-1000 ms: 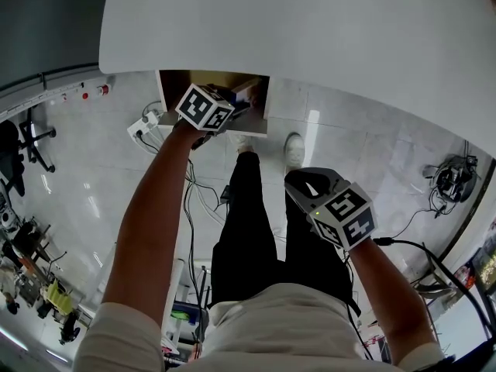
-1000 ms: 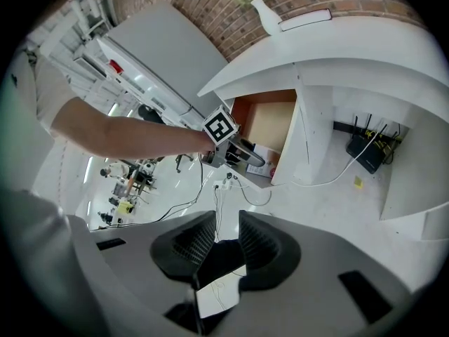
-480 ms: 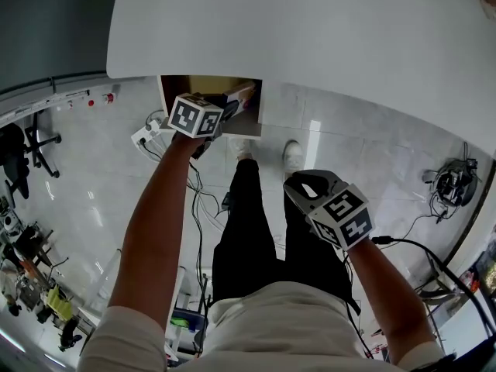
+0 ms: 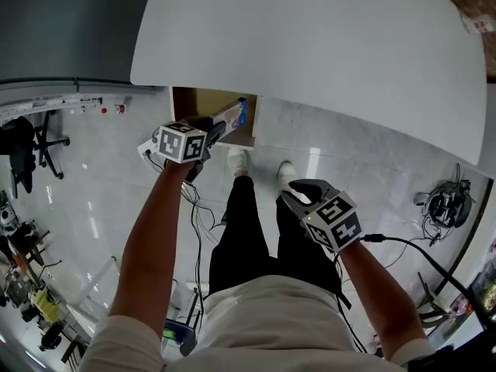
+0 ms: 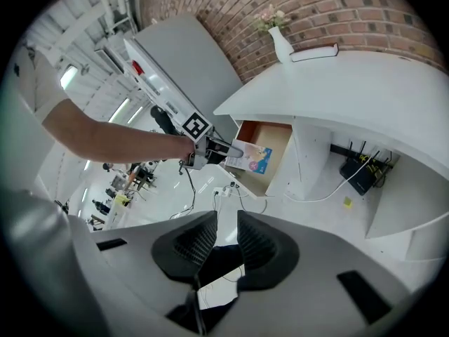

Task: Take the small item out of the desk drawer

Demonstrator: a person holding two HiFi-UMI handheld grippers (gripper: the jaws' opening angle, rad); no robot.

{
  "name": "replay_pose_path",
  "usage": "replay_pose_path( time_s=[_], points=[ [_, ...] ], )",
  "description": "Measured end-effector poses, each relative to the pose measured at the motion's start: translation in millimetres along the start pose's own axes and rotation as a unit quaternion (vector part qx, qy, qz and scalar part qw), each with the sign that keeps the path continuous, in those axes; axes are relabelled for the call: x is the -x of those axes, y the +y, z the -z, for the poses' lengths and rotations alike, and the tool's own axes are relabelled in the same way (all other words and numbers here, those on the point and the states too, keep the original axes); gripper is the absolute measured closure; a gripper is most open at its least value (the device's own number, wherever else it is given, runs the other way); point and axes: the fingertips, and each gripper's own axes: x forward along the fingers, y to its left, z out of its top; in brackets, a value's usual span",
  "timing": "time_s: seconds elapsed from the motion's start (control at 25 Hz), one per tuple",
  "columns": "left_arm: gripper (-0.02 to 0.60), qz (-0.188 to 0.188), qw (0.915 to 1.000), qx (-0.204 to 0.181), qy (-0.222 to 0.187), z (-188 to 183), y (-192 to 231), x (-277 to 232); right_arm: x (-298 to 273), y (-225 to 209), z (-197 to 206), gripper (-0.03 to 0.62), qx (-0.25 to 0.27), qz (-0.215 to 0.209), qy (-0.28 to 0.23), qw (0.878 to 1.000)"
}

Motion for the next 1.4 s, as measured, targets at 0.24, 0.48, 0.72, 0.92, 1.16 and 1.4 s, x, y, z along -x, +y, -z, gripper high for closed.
replay_pose_path(
  time_s=[0.24,0.48,0.72,0.92,1.16,1.4],
  points=[
    [0.502,-0.022,0.9975,0.043,-0.051,-2,-42,59,41,6,-5,0.51,0.029,0.0,-0.013,0.999],
    [0.502,-0.037,0.9934,0.06,-0.09,-5,-110,103,86,15,-6,0.54,0.073,-0.005,-0.015,0.997],
    [0.502,-0.043,0.9852,0.072,-0.15,-1,-197,161,131,40,1,0.554,0.11,-0.007,-0.026,0.994],
    [0.502,-0.027,0.9777,0.079,-0.193,9,-257,204,163,56,12,0.559,0.118,0.001,-0.039,0.992],
    [0.5,-0.008,0.9691,0.087,-0.231,28,-299,252,189,72,31,0.559,0.09,0.02,-0.07,0.993],
    [0.5,0.017,0.9665,0.072,-0.246,39,-329,281,205,96,48,0.559,0.076,0.037,-0.083,0.993]
  ],
)
